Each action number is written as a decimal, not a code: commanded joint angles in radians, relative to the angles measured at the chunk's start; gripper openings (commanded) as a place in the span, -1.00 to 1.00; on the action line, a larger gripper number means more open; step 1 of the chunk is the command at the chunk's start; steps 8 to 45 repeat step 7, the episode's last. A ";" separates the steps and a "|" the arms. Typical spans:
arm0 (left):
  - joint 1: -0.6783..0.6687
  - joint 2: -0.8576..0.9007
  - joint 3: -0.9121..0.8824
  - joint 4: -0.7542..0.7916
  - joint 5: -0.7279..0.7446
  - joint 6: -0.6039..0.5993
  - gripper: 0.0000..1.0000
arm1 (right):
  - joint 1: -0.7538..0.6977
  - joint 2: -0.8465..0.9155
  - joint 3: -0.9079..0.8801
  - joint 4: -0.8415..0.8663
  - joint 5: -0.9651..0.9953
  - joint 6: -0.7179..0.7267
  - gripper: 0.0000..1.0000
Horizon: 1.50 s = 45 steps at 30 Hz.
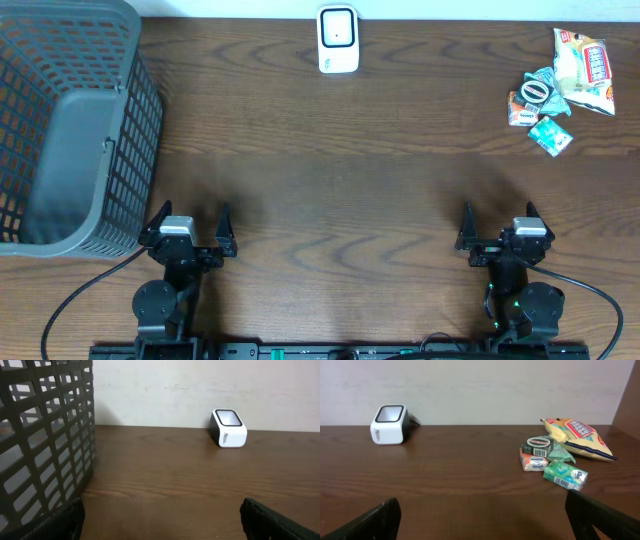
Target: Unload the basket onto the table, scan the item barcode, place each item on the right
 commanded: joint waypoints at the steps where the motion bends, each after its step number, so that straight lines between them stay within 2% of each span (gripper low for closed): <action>1: 0.004 -0.006 -0.008 -0.048 0.021 -0.004 0.95 | 0.006 -0.006 -0.002 -0.004 0.002 -0.012 0.99; 45: 0.004 -0.006 -0.008 -0.048 0.021 -0.004 0.96 | 0.006 -0.006 -0.002 -0.004 0.002 -0.011 0.99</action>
